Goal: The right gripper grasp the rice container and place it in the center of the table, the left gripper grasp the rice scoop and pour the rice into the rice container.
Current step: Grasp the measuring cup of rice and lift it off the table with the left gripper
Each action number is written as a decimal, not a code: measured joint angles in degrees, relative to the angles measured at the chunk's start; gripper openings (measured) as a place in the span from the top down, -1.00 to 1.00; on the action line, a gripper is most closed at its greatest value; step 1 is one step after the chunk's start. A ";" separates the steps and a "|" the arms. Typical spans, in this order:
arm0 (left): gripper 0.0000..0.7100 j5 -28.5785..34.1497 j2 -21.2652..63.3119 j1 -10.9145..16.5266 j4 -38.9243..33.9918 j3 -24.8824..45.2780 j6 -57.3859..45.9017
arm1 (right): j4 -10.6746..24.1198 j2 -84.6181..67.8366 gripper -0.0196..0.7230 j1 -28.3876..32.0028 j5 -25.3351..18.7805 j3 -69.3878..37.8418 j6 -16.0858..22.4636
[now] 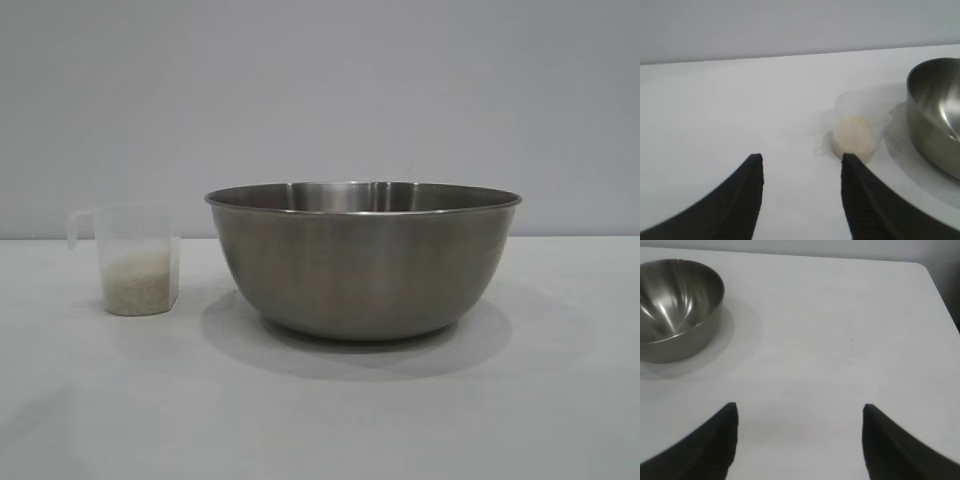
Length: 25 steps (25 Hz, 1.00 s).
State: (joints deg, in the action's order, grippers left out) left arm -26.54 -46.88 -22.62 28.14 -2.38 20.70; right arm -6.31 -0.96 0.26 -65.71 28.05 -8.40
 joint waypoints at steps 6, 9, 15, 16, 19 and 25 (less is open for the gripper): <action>0.01 -10.67 -11.06 0.00 -9.70 0.00 -7.12 | 0.10 0.00 -0.26 0.00 0.00 0.00 0.00; 0.01 -19.48 -19.28 0.00 -12.75 0.00 -10.89 | 0.10 0.00 -0.26 0.00 0.00 0.00 0.00; 0.01 -37.07 -38.03 0.00 -17.93 -0.48 -16.38 | 0.10 0.00 -0.26 0.00 0.00 0.00 0.00; 0.01 -37.57 -40.99 0.00 -18.35 -1.03 -16.70 | 0.10 0.00 -0.26 0.00 0.00 0.00 0.00; 0.01 -38.31 -47.37 0.00 -18.71 -2.53 -17.52 | 0.10 0.00 -0.26 0.00 0.00 0.00 0.00; 0.01 -38.56 -53.32 0.00 -18.80 -6.32 -17.75 | 0.10 0.00 -0.26 0.00 0.00 0.00 0.00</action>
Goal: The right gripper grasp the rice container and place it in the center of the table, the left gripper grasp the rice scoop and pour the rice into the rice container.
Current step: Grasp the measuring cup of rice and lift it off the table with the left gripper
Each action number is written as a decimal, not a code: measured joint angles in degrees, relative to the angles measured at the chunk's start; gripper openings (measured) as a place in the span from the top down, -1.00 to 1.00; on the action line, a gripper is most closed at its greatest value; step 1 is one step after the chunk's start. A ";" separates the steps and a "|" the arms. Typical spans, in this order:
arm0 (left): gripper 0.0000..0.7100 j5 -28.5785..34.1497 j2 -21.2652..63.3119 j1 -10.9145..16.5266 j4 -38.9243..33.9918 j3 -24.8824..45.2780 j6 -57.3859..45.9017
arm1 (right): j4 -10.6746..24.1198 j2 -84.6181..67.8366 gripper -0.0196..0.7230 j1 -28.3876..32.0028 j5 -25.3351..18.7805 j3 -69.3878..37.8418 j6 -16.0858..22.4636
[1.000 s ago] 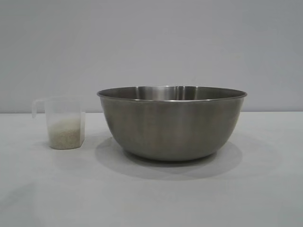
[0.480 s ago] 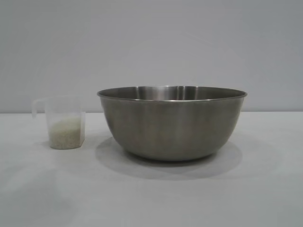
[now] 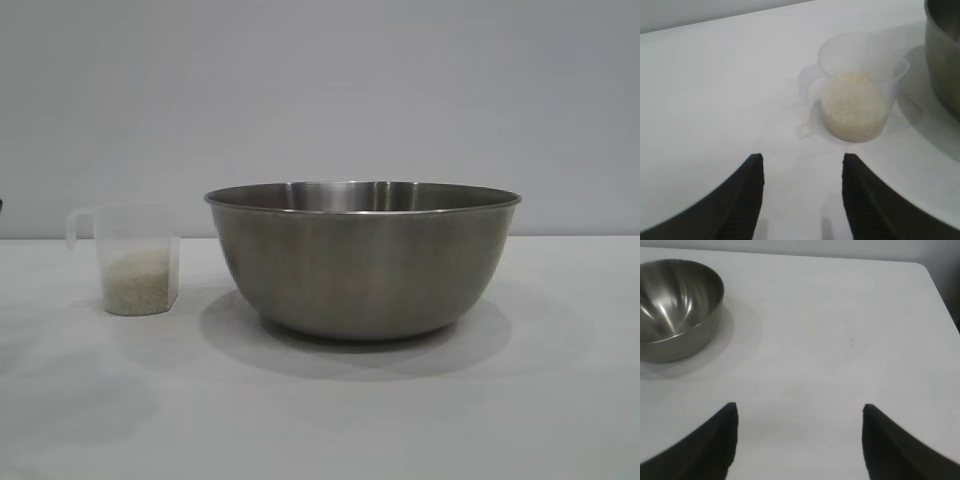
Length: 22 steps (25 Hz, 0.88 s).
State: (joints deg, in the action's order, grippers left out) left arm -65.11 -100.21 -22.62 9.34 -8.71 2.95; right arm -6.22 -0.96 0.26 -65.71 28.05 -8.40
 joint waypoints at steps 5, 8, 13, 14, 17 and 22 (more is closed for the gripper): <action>0.01 0.00 -3.72 0.00 0.00 -3.38 -0.02 | 0.00 0.00 -0.26 0.00 0.00 0.00 0.00; 0.29 0.00 -5.25 0.00 0.00 -4.97 -0.02 | 0.00 0.00 -0.26 0.00 0.00 0.00 0.00; 0.70 0.00 -7.47 0.00 0.00 -6.82 -0.02 | 0.00 0.00 -0.26 0.00 0.00 0.00 0.00; 0.70 -0.12 -7.82 0.00 0.10 -7.22 -0.02 | 0.00 0.00 -0.26 0.00 0.00 0.00 0.00; 0.70 -0.13 -9.05 0.00 0.21 -8.31 -0.02 | 0.00 0.00 -0.26 0.00 0.00 0.00 0.00; 0.55 -0.13 -10.72 0.00 0.56 -10.36 -0.02 | 0.00 0.00 -0.26 0.00 0.00 0.00 0.00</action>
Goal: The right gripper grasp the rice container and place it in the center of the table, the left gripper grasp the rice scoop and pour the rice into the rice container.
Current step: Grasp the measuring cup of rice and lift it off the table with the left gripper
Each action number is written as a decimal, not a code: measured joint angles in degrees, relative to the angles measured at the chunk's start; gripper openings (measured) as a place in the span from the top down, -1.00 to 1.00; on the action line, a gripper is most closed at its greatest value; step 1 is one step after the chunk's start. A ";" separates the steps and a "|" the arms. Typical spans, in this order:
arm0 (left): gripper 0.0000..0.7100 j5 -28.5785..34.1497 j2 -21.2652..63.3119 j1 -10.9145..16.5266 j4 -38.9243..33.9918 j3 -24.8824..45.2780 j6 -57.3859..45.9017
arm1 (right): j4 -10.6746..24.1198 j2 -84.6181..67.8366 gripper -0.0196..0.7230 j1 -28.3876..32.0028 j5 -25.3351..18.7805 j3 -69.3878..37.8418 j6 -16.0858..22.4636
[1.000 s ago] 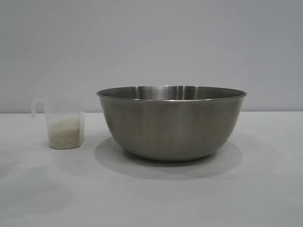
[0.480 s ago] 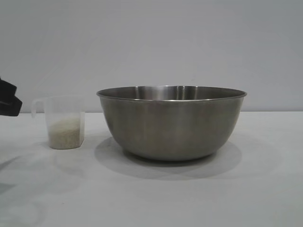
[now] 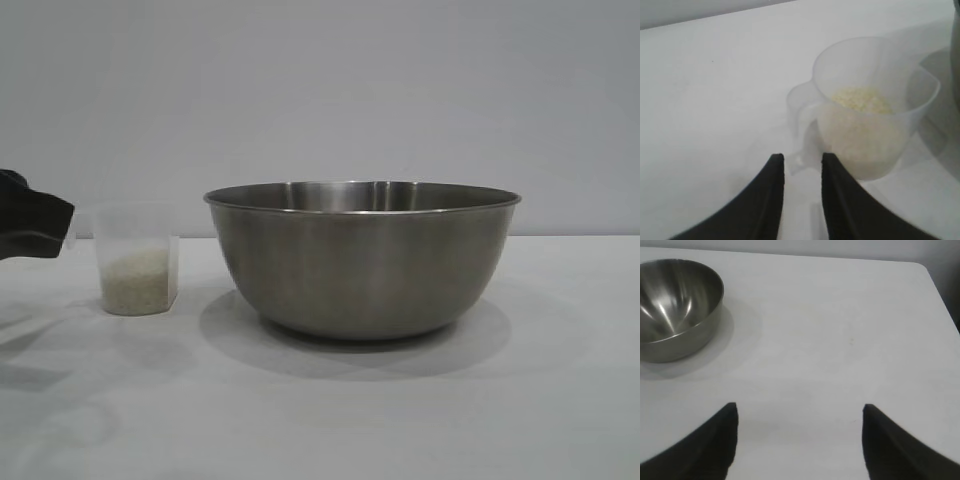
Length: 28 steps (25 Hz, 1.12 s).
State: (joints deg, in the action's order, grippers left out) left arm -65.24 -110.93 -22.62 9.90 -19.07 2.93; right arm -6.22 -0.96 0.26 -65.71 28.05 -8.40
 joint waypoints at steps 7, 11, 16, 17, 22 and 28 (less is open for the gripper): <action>0.55 0.09 -1.29 0.00 1.06 -1.68 0.00 | 0.00 0.00 -0.26 0.00 0.00 0.00 0.00; 0.55 0.09 -1.29 0.00 1.17 -2.72 0.13 | 0.00 0.00 -0.26 0.00 0.00 0.00 0.00; 0.55 0.09 -2.66 0.00 1.76 -4.16 1.19 | 0.00 0.00 -0.26 0.00 0.00 0.00 0.00; 0.55 0.09 -2.79 0.00 1.99 -4.41 1.22 | 0.00 0.00 -0.26 0.00 0.00 0.00 0.00; 0.55 0.09 -4.23 0.00 2.49 -5.87 2.39 | 0.00 0.00 -0.26 0.00 0.00 0.00 0.00; 0.55 0.09 -7.01 0.00 2.57 -9.29 4.22 | 0.00 0.00 -0.26 0.00 0.00 0.00 0.00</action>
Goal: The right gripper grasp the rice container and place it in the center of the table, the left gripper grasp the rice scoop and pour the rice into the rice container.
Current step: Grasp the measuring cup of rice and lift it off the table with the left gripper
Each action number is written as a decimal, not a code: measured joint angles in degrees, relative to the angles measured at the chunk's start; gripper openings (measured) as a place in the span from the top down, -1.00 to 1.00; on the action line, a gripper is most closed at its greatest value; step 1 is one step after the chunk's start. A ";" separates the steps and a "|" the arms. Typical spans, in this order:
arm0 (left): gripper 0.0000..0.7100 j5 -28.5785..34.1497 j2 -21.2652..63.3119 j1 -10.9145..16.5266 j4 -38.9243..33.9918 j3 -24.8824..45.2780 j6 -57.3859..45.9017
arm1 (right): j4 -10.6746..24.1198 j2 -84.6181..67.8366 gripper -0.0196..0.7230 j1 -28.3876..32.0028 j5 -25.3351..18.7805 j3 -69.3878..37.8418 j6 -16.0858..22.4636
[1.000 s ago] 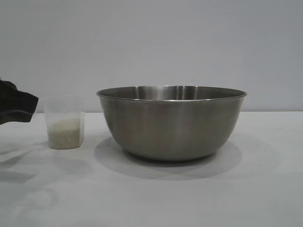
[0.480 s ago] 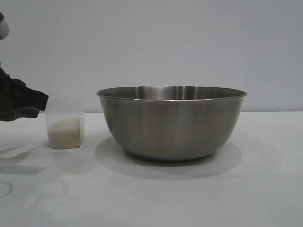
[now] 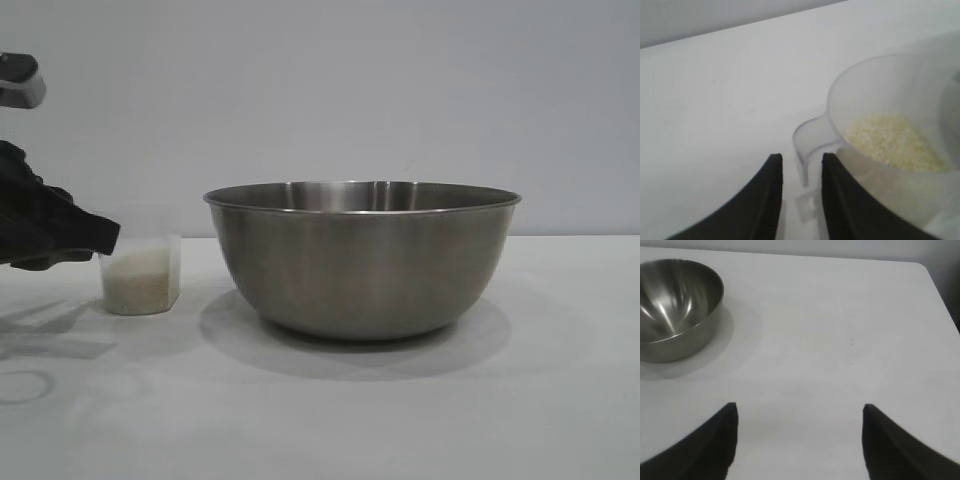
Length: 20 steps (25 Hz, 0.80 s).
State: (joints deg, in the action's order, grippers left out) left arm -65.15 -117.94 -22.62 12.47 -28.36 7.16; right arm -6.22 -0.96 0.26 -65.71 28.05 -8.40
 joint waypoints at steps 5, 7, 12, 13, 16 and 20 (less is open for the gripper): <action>0.55 0.00 -1.94 0.00 0.00 -3.77 2.49 | 0.00 0.00 -0.26 0.00 0.00 0.00 0.00; 0.55 0.00 -2.66 0.00 0.00 -5.28 4.03 | 0.00 0.00 -0.26 0.00 0.00 0.00 0.00; 0.55 0.00 -5.96 0.68 -4.33 -9.41 5.44 | 0.00 0.00 -0.26 0.00 0.00 0.00 0.00; 0.55 0.00 -6.26 1.14 -5.77 -9.97 5.44 | 0.00 0.00 -0.26 0.00 0.00 0.00 0.00; 1.00 0.00 -6.67 1.92 -8.32 -11.04 5.44 | 0.00 0.00 -0.26 0.00 0.00 0.00 0.00; 1.00 0.00 -6.67 2.41 -9.17 -11.45 5.48 | 0.00 0.00 -0.26 0.00 0.00 0.00 0.00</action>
State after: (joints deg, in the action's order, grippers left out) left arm -65.15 -124.61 -20.21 3.31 -39.81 12.64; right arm -6.22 -0.96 0.26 -65.71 28.05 -8.40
